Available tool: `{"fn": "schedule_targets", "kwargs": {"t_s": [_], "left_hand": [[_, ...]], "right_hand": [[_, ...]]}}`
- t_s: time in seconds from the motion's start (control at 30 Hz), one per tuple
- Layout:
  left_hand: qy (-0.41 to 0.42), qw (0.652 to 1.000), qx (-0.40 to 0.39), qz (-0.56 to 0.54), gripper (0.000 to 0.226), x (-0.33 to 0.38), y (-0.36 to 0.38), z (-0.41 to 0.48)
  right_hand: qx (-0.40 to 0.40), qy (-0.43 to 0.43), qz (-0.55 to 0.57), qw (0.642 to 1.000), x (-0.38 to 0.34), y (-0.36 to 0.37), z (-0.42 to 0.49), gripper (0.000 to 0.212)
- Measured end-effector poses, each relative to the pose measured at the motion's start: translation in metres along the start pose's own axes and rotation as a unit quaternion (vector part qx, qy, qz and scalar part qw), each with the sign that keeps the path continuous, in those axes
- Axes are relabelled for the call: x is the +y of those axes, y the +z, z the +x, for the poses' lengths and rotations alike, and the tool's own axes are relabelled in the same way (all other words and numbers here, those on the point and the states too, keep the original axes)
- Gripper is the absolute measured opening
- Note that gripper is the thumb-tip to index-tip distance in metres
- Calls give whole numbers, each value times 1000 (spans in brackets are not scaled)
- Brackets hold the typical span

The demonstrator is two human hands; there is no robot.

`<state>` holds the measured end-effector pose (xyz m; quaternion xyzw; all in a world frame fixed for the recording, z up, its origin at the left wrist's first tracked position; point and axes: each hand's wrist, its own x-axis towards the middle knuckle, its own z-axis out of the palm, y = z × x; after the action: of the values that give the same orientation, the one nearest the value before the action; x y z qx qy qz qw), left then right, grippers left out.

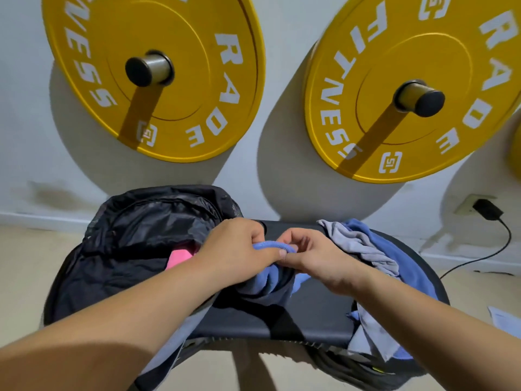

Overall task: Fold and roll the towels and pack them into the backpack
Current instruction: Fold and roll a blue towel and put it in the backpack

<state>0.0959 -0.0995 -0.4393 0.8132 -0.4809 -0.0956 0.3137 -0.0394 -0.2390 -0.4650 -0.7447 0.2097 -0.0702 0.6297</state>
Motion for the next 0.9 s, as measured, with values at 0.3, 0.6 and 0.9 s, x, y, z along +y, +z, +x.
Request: {"fn": "schedule_targets", "kwargs": {"t_s": [0.3,0.6,0.9], "left_hand": [[25,983,-142,-113,23,-23,-39,-5],[65,975,-188,-100,18,-23,-40,-7],[64,970,-225,-59,13,-38,-24,1]], "right_hand": [[132,-84,-161,975,-66,6,-45,18],[365,21,-231,902,-58,-18,-85,23],[431,98,-215,871,-20,-43,-89,24]]}}
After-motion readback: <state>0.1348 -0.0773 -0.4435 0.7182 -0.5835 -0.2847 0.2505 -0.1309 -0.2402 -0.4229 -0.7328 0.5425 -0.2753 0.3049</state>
